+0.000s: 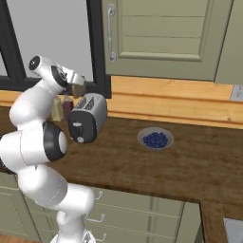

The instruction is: Start the toaster. Once the lever pops up, take the bread to the plate on the dining counter.

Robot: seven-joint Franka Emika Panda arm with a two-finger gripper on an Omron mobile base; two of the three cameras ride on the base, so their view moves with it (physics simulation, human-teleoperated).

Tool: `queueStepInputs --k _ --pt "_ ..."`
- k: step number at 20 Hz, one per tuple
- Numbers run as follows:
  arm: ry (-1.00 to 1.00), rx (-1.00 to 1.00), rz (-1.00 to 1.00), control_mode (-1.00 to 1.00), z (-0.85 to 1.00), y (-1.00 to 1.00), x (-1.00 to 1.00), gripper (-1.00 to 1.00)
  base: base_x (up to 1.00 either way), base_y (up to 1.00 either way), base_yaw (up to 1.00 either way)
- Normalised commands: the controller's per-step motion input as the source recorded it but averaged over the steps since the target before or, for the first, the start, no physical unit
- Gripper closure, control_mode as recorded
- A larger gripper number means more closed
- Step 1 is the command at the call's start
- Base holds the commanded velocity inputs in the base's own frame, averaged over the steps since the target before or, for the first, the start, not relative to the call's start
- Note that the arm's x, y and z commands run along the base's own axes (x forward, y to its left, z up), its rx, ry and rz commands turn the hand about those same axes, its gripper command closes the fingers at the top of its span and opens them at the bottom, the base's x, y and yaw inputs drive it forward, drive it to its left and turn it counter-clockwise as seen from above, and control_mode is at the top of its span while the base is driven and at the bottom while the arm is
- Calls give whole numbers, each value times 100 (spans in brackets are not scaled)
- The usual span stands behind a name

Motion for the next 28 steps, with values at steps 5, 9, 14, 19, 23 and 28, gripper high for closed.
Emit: queueStepInputs --k 5,9,14,19,23,28 --pt "9 4 0 -100 98 5 -99 100 0 0 0" --pt "5 0 0 -100 64 1 -100 100 0 0 0" --pt "0 0 0 -100 43 0 -100 100 0 0 0" --pt "0 0 0 -100 9 -1 -100 100 0 0 0" --pt "0 0 1 -100 0 -18 -100 100 0 0 0" --pt "0 0 3 -100 -1 -34 -100 100 0 0 0"
